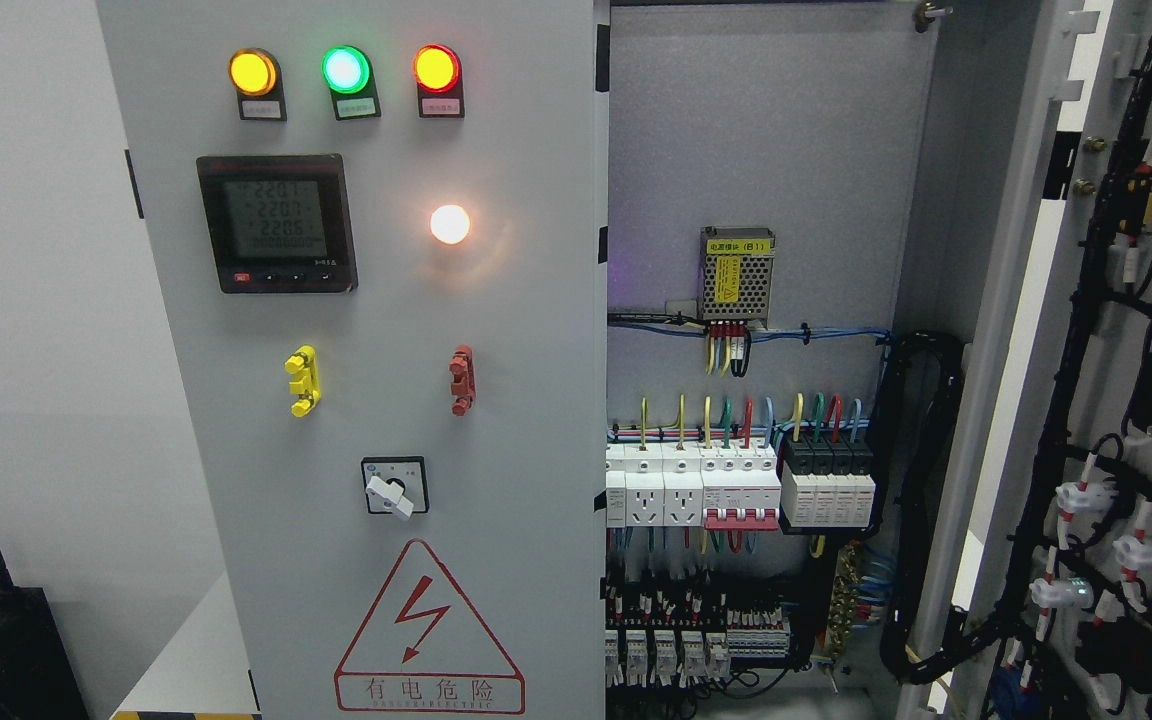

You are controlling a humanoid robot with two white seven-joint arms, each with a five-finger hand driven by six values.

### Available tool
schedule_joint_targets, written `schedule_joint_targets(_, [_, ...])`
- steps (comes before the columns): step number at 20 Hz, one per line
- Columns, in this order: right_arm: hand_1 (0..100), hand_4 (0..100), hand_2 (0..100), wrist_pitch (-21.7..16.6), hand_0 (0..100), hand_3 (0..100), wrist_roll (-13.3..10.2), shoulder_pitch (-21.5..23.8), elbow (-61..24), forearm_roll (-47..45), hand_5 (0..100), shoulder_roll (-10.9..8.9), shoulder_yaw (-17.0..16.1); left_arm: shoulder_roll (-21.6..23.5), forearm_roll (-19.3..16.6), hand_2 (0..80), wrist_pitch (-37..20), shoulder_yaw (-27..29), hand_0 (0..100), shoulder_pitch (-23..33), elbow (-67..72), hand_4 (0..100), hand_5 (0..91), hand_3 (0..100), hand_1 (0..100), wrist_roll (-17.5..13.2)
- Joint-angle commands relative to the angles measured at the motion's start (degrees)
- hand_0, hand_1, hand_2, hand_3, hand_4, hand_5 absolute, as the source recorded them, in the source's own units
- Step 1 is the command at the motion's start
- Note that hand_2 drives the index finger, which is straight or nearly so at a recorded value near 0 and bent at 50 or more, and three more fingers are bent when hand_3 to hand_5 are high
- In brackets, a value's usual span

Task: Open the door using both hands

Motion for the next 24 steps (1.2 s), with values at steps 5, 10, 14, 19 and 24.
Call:
schedule_joint_targets(5, [0,0,0,-5.66,0,0,1.68,15.67,-43.04,-0.08,0,-8.00,0.78,-20.22,-9.42,0.0,3.76,10.35,0,-3.10,13.02,3,0.0,0,0,5.40])
schedule_joint_targets(10, [0,0,0,-10.84,0,0,1.85,15.17,-46.93,-0.08,0,-11.42,3.41,-20.31,-23.01,0.0,5.52,23.50,0,-2.92,13.11,3,0.0,0,0,5.40])
schedule_joint_targets(14, [0,0,0,-11.90,0,0,1.85,10.86,-48.25,-0.08,0,-13.28,6.49,-20.31,-34.64,0.0,5.44,33.37,0,-2.39,13.02,3,0.0,0,0,5.40])
schedule_joint_targets(19, [0,0,0,-12.52,0,0,1.94,5.41,-50.01,-0.08,0,-14.95,11.58,-20.40,-41.32,0.0,5.44,42.16,0,-2.31,12.93,3,0.0,0,0,5.40])
schedule_joint_targets(24, [0,0,0,-14.80,0,0,1.94,2.07,-51.15,-0.08,0,-15.82,14.40,-20.40,-44.06,0.0,5.52,45.61,0,-2.31,13.11,3,0.0,0,0,5.58])
